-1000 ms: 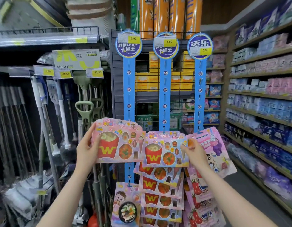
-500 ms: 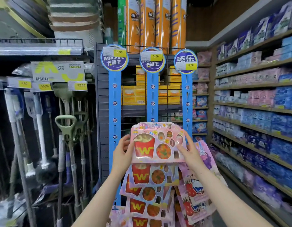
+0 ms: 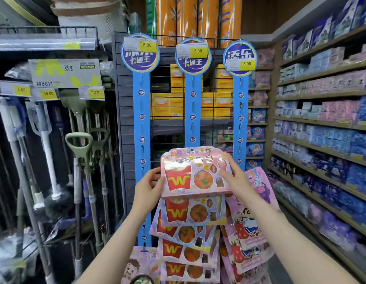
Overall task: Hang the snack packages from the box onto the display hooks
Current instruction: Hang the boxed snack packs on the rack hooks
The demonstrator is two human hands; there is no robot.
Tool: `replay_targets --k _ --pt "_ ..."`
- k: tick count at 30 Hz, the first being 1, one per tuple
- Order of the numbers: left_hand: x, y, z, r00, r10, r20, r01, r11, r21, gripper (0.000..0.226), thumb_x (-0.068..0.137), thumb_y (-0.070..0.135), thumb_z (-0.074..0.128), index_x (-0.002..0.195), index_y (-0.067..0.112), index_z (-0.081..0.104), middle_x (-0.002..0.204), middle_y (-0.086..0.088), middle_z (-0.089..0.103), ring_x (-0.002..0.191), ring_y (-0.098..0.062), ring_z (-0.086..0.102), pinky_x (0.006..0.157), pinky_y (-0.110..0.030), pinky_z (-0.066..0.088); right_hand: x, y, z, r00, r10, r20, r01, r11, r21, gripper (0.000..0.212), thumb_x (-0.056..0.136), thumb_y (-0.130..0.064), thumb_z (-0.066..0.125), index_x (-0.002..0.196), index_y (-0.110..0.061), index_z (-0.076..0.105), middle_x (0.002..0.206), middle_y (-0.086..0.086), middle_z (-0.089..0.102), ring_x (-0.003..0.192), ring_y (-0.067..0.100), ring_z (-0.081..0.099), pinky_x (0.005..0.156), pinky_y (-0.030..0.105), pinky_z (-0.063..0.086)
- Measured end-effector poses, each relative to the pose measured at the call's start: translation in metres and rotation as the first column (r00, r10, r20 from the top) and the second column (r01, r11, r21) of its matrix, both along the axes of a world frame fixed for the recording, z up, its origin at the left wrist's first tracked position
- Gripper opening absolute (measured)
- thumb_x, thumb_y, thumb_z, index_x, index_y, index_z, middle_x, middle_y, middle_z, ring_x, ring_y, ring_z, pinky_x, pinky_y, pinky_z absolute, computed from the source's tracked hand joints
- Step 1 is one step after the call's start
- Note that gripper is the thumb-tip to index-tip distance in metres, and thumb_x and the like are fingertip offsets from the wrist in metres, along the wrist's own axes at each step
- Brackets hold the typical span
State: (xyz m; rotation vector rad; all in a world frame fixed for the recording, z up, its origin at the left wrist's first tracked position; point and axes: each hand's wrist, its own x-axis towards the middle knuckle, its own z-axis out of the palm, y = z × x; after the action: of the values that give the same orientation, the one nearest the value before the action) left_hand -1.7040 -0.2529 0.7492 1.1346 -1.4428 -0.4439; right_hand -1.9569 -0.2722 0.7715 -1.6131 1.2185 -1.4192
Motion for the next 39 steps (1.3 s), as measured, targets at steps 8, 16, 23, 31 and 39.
replay_targets --k 8,16,23,31,39 --pt "0.008 0.004 -0.012 1.000 0.009 0.000 -0.009 1.000 -0.009 0.022 0.091 0.023 0.056 0.105 0.039 0.055 0.092 0.010 0.065 0.089 -0.014 0.063 0.074 -0.039 0.057 0.006 0.009 -0.009 1.000 0.022 0.003 -0.022 0.999 -0.030 0.060 0.094 -0.028 0.048 0.144 -0.041 0.017 0.151 -0.015 0.021 0.138 0.008 0.021 0.113 0.039 0.027" --pt "0.003 -0.009 0.025 1.000 0.017 0.016 -0.016 0.997 -0.072 0.037 0.094 0.022 0.051 0.131 0.027 0.049 0.090 0.011 0.061 0.078 -0.006 0.058 0.061 -0.012 0.049 0.008 -0.002 0.021 1.000 -0.020 -0.008 0.019 0.998 -0.061 0.060 0.095 -0.027 0.045 0.146 -0.036 0.014 0.155 -0.011 0.015 0.142 0.015 0.017 0.112 0.038 0.023" --pt "0.009 -0.011 0.008 0.995 0.051 0.083 -0.044 0.996 -0.082 0.032 0.090 0.024 0.057 0.122 0.025 0.056 0.092 0.008 0.061 0.082 -0.009 0.059 0.071 -0.030 0.053 0.001 0.000 0.010 0.998 -0.004 -0.066 0.003 1.000 -0.011 0.060 0.096 -0.021 0.045 0.146 -0.032 0.014 0.155 -0.010 0.015 0.143 0.016 0.015 0.112 0.037 0.021" --pt "-0.005 -0.035 0.044 0.921 0.094 0.379 0.000 0.970 -0.241 0.038 0.092 0.025 0.055 0.129 0.020 0.053 0.131 0.001 0.047 0.125 -0.013 0.039 0.104 -0.033 0.036 0.000 0.006 -0.007 0.998 -0.025 -0.061 0.023 0.999 -0.040 0.059 0.095 -0.024 0.046 0.145 -0.036 0.016 0.150 -0.015 0.022 0.135 0.004 0.020 0.107 0.030 0.024" --pt "-0.018 -0.059 0.073 0.901 -0.014 0.434 0.050 0.996 -0.071 0.038 0.095 0.033 0.045 0.131 0.026 0.053 0.146 -0.007 0.031 0.133 -0.024 0.033 0.103 -0.038 0.038 0.004 0.003 0.011 0.999 -0.029 0.019 0.030 0.996 -0.079 0.058 0.096 -0.028 0.044 0.145 -0.038 0.015 0.149 -0.019 0.020 0.135 0.002 0.017 0.107 0.027 0.021"
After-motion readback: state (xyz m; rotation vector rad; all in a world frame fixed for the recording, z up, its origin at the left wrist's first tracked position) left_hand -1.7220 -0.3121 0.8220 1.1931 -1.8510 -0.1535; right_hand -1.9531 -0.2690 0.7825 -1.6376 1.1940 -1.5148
